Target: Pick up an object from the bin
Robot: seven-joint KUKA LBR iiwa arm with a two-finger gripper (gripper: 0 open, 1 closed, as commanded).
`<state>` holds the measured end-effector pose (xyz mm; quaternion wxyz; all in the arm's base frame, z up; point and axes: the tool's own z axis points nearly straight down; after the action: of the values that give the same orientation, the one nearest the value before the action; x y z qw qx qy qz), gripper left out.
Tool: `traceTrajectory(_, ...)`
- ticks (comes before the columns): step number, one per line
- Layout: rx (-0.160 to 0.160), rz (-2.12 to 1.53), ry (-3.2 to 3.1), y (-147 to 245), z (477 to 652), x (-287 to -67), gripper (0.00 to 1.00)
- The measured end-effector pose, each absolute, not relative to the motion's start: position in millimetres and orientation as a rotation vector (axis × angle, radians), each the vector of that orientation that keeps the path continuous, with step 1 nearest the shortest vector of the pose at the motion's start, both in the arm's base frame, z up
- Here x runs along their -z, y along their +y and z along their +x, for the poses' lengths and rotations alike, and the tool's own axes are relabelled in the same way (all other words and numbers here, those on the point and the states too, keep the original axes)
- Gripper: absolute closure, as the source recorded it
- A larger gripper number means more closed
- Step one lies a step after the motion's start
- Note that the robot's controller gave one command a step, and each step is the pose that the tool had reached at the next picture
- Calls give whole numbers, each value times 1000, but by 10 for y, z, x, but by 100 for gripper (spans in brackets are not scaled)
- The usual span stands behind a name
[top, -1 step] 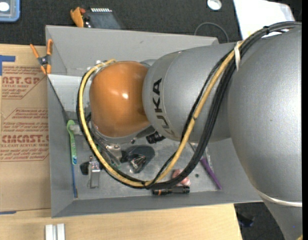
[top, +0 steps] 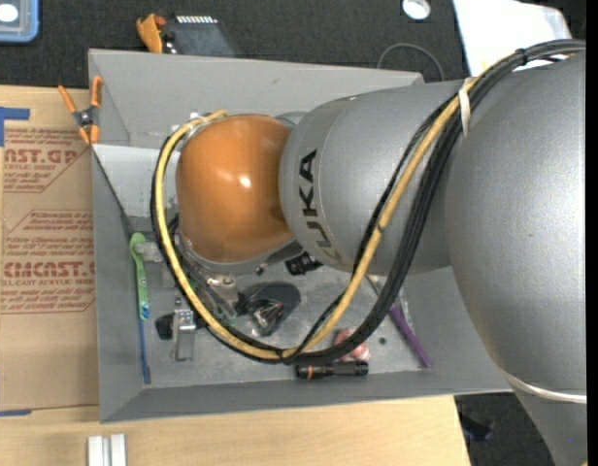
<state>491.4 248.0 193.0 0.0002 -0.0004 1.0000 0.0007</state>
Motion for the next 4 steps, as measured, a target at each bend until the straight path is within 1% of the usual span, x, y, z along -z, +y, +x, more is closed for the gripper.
traceTrajectory(1,-2,-182,3135,1685,5512,-1533,0)
traceTrajectory(2,-7,-448,3105,1621,5478,-1531,0)
traceTrajectory(3,1,-330,3130,1284,5317,-962,0)
traceTrajectory(4,-11,-418,3101,1325,5233,-721,0)
